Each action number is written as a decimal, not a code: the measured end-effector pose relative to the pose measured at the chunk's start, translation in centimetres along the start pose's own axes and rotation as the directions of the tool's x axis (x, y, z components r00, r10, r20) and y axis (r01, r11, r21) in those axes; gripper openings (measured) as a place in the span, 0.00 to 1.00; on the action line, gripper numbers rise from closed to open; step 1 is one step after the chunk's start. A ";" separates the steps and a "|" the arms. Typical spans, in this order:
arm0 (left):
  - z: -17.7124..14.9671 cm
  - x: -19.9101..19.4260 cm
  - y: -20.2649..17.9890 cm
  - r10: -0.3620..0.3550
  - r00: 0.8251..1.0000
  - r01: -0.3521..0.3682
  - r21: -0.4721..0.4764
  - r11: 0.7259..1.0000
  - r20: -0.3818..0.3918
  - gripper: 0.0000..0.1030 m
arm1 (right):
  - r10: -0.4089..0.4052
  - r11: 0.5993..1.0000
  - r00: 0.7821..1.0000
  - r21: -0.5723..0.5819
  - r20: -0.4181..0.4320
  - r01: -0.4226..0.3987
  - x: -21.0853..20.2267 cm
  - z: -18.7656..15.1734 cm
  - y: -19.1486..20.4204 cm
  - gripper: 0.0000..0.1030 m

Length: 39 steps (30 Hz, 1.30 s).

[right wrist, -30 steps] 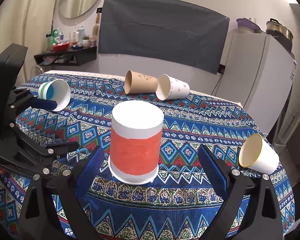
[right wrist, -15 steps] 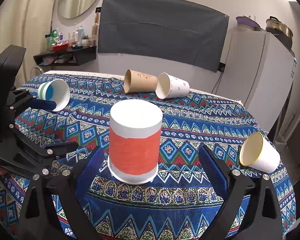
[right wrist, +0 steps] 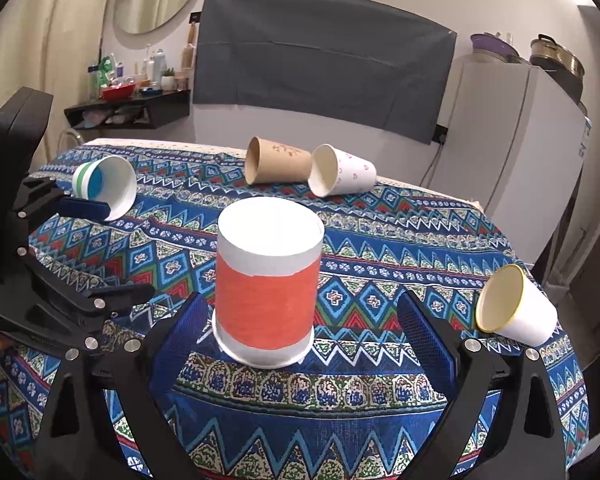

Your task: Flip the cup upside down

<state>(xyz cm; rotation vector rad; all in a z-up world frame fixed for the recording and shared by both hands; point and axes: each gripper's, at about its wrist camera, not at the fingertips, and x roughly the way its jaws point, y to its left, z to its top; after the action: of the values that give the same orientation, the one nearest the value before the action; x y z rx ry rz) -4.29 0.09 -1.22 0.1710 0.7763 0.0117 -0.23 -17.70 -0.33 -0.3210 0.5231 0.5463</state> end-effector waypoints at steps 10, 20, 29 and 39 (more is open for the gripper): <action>-0.1 -0.1 -0.2 -0.002 1.000 0.002 0.004 1.000 0.002 0.94 | 0.001 1.000 1.000 0.001 0.012 -0.001 -0.3 -0.1 0.0 0.89; -0.1 -0.1 -0.1 -0.003 1.000 0.003 0.000 1.000 0.000 0.94 | 0.002 1.000 1.000 -0.003 0.006 -0.002 -0.1 -0.1 -0.1 0.89; 0.0 0.0 0.1 -0.005 1.000 0.005 -0.001 1.000 -0.002 0.94 | 0.004 1.000 1.000 -0.002 0.009 -0.004 -0.2 -0.1 -0.1 0.89; 0.0 -0.1 0.1 -0.006 1.000 0.006 0.000 1.000 -0.001 0.94 | 0.003 1.000 1.000 -0.006 0.008 -0.003 -0.2 -0.1 0.0 0.89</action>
<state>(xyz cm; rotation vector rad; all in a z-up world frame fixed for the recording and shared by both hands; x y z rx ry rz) -4.37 0.13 -1.13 0.1682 0.7776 0.0059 -0.37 -17.82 -0.28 -0.3231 0.5140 0.5520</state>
